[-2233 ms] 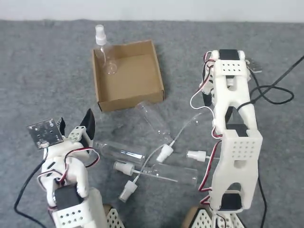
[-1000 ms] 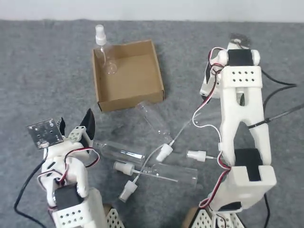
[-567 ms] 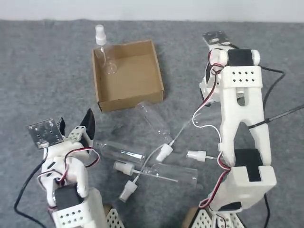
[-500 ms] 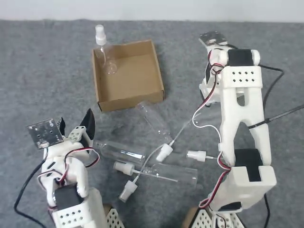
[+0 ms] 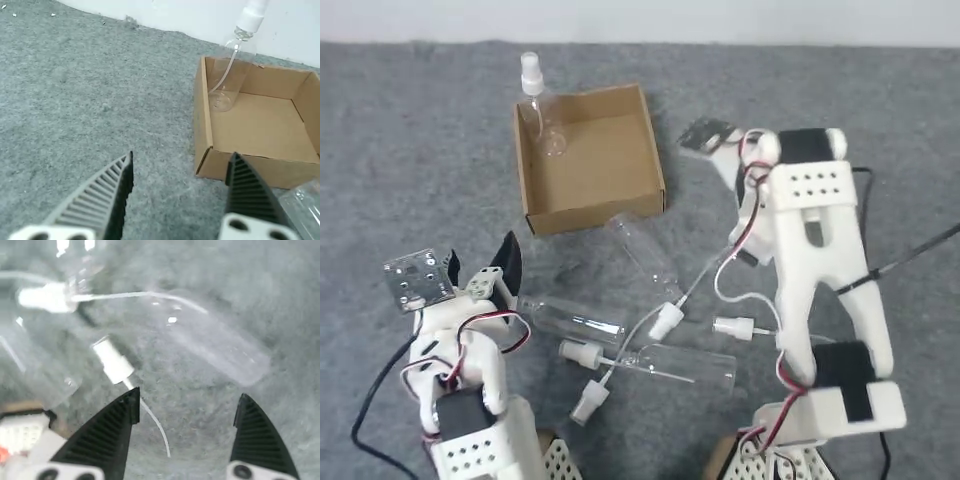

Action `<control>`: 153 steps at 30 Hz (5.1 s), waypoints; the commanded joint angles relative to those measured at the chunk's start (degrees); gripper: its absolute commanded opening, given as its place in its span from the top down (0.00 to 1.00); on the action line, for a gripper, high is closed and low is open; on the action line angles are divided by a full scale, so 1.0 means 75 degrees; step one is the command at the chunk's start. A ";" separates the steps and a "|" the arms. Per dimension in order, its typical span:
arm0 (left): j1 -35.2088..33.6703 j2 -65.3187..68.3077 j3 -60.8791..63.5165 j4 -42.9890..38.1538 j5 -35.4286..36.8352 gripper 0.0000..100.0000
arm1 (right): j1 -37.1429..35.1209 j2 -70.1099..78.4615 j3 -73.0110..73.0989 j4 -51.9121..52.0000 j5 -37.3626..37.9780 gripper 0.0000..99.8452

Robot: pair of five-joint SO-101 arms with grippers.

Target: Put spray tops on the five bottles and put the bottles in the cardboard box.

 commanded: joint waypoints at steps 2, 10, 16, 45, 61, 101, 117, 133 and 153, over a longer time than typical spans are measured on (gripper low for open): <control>0.0023 -0.0152 -0.0111 -0.0105 -0.0070 0.72 | -0.0240 -0.0815 0.0141 0.0217 0.0539 0.74; 0.0023 -0.0152 -0.0111 -0.0105 -0.0070 0.72 | -0.0252 -0.0803 0.0199 0.0006 0.1782 0.74; 0.0023 -0.0152 -0.0111 -0.0105 -0.0070 0.72 | -0.0229 -0.0803 0.0199 0.0006 0.2637 0.74; 0.0023 -0.0152 -0.0111 -0.0105 -0.0070 0.72 | -0.0217 0.1530 0.0188 -0.1518 0.4278 0.65; 0.0023 -0.0152 -0.0111 -0.0105 -0.0070 0.72 | -0.0205 0.2608 0.0188 -0.2022 0.4478 0.65; 0.0000 -0.0152 -0.0111 -0.0105 -0.0070 0.72 | 0.0264 0.1811 0.0012 -0.0862 0.4489 0.89; -0.0012 -0.0152 -0.0111 -0.0105 -0.0070 0.72 | 0.0217 0.0018 0.0434 0.0240 0.4067 0.92; 0.0035 -0.0152 -0.0100 -0.0105 -0.0387 0.72 | 0.0123 -0.1928 0.2040 -0.0346 0.2743 0.92; 0.0047 -0.0152 -0.0088 -0.0094 -0.0422 0.72 | -0.0299 -0.4554 0.2309 -0.1014 -0.1641 0.92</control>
